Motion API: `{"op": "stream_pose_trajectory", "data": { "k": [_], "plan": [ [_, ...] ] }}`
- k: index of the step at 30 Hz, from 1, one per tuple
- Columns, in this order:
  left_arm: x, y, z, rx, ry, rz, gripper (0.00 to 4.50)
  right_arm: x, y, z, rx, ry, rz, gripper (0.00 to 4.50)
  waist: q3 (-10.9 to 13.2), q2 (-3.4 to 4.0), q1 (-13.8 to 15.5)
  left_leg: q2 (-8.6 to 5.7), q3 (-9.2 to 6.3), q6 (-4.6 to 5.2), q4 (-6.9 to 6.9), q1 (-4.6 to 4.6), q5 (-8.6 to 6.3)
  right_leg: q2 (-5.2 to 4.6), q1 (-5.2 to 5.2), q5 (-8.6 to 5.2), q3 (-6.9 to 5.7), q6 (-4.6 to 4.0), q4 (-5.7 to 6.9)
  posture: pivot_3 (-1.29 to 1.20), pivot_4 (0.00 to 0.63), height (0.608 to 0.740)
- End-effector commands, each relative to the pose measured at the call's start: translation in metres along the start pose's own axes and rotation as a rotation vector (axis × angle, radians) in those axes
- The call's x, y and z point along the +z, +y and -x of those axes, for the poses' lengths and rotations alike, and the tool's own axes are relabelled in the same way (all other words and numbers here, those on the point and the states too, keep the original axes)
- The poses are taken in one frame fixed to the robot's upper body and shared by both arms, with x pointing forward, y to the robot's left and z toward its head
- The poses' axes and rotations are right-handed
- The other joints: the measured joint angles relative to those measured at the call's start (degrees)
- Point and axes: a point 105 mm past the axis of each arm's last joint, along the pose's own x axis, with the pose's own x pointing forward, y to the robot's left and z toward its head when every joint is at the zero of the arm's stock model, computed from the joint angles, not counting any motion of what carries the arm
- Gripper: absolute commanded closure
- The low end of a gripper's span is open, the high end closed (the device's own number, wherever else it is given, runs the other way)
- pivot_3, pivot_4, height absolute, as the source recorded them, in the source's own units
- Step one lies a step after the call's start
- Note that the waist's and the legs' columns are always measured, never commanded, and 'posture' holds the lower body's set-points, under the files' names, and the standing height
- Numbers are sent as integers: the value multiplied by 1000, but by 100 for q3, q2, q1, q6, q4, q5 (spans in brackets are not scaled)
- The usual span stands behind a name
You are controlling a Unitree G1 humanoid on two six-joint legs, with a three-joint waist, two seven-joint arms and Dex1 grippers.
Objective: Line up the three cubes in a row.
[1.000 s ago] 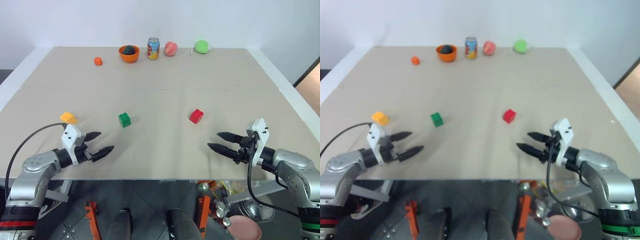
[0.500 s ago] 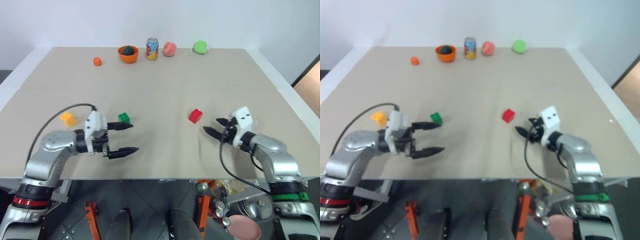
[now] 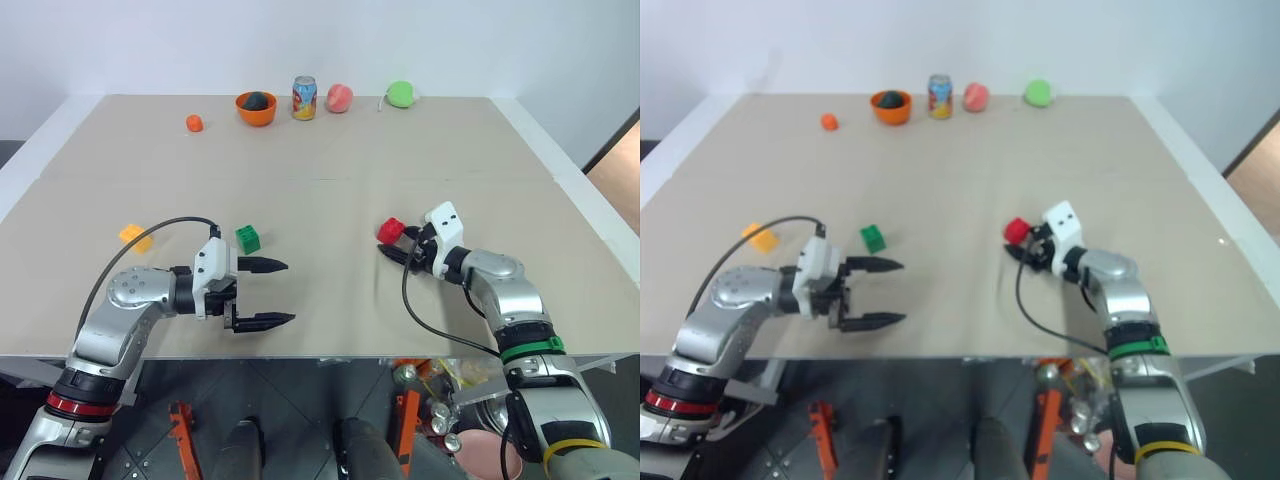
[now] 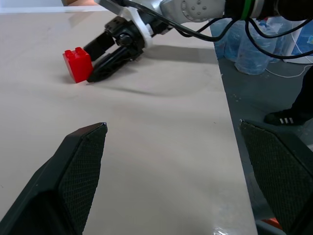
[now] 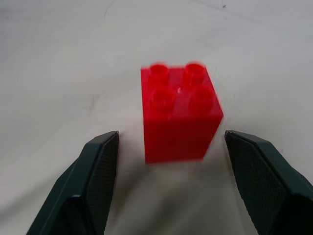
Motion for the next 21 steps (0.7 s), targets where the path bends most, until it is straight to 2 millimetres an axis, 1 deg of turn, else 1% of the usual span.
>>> {"op": "stream_pose_trajectory", "data": {
  "k": [1,3,6,10,13,17,19,21],
  "plan": [
    [14,0,4,33,-29,-55,41,19,1,-8,16,-56,44,947,0,0,2,0,0,0,0,0,0,0,0,0,0,0,0,0,150,740],
    [15,-1,6,50,-30,-56,41,23,3,-12,33,-69,42,947,0,0,2,0,0,1,0,1,1,0,0,0,1,0,2,0,150,740],
    [15,-1,10,78,-25,-58,0,25,7,-16,69,-80,51,1776,0,0,2,0,0,1,0,1,1,0,0,0,1,0,3,0,150,740],
    [12,-1,22,111,-4,-56,0,23,9,-17,85,-74,59,3187,0,0,2,0,0,1,0,2,1,0,0,0,1,0,5,0,150,740],
    [12,1,30,140,0,-48,0,27,9,-15,102,-89,58,3204,0,0,2,0,0,1,0,6,1,0,2,0,2,-1,6,0,150,740],
    [13,3,35,156,-2,-47,0,31,11,-11,131,-104,63,3204,0,0,2,0,0,1,0,8,2,0,3,0,3,-1,7,0,150,740],
    [16,5,38,164,-7,-46,0,33,20,-6,205,-111,60,3204,0,0,3,0,0,2,0,8,3,0,3,1,3,-2,8,0,150,740],
    [19,5,43,161,-17,-40,0,38,41,5,359,-126,70,3204,0,1,4,1,0,1,0,8,3,1,2,0,3,-1,9,0,150,740]
  ]
}}
